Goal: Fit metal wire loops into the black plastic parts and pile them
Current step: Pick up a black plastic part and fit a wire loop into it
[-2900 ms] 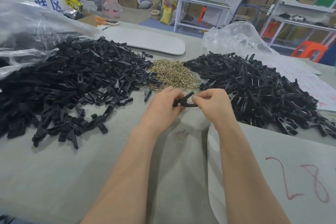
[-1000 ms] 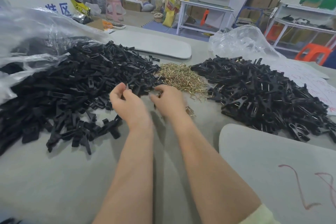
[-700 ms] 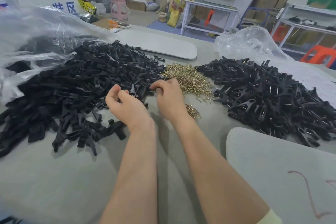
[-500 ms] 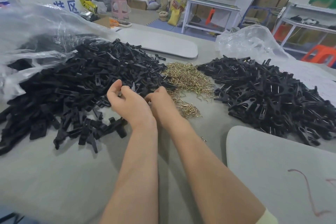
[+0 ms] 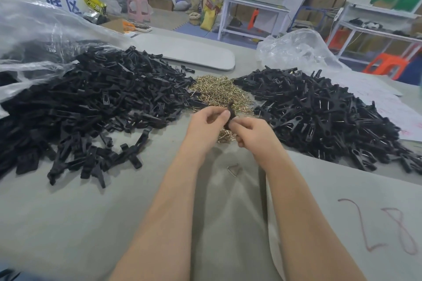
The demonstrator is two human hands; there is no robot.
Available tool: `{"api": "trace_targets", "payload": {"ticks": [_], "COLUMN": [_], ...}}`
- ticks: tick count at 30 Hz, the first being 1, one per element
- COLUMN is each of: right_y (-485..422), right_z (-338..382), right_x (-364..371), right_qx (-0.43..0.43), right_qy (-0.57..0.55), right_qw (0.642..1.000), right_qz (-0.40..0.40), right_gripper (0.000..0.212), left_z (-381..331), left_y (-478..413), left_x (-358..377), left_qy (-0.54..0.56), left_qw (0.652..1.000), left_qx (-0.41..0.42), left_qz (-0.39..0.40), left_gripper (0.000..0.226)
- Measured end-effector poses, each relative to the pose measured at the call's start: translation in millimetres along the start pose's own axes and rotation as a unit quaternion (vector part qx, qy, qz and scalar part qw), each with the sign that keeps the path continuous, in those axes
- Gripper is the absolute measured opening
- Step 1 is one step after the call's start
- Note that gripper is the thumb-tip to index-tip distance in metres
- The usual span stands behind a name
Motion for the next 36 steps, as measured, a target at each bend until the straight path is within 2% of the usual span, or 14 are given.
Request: {"api": "trace_targets", "payload": {"ticks": [4, 6, 8, 12, 15, 19, 23, 25, 31, 36], "right_y": [1.2, -0.4, -1.3, -0.3, 1.6, -0.3, -1.2, 0.1, 2.9, 2.6], "right_z": [-3.7, -6.5, -8.1, -7.3, -5.9, -4.2, -2.9, -3.3, -2.8, -1.1], "right_x": [3.2, -0.3, -6.3, -6.5, 0.0, 7.8, 8.3, 6.0, -0.2, 0.8], "right_qx": [-0.016, -0.012, -0.006, -0.044, -0.076, -0.099, -0.059, -0.047, -0.026, -0.020], "right_qy": [0.018, 0.027, -0.009, -0.004, 0.022, 0.019, -0.101, -0.119, -0.131, -0.111], "right_qw": [1.000, 0.999, 0.997, 0.989, 0.982, 0.986, 0.989, 0.989, 0.983, 0.988], "right_qz": [0.012, -0.024, -0.076, -0.143, -0.169, -0.131, -0.089, -0.079, -0.122, -0.109], "right_gripper": [0.015, 0.019, 0.027, 0.036, 0.030, 0.021, 0.020, 0.021, 0.013, 0.013], "left_z": [0.7, 1.6, 2.2, 4.0, 4.3, 3.9, 5.4, 6.1, 6.7, 7.2], "left_y": [0.5, 0.4, 0.3, 1.2, 0.9, 0.9, 0.2, -0.3, -0.8, -1.1], "left_x": [-0.8, -2.8, -4.6, -2.2, 0.5, 0.3, -3.3, -2.7, 0.6, -0.1], "left_qy": [0.007, 0.013, 0.021, 0.043, 0.061, 0.085, 0.094, 0.088, 0.082, 0.090], "left_qw": [1.000, 1.000, 0.999, 0.997, 0.996, 0.995, 0.994, 0.994, 0.994, 0.994], "left_qx": [-0.023, -0.028, -0.033, -0.065, -0.068, -0.059, -0.050, -0.055, -0.055, -0.046], "left_qz": [0.008, 0.001, -0.017, -0.011, 0.007, 0.016, 0.008, 0.017, 0.036, 0.042], "left_gripper": [0.011, 0.017, 0.013, 0.012, 0.017, 0.021, 0.023, 0.022, 0.022, 0.021]}}
Point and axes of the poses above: each hand's wrist, its own y-axis away from the middle knuckle, its own x-axis out of the palm, z = x × y, the point moved 2 cm from there along -y, towards the middle knuckle, and after that the axes turned 5 degrees about z, right-handed, at the moved point
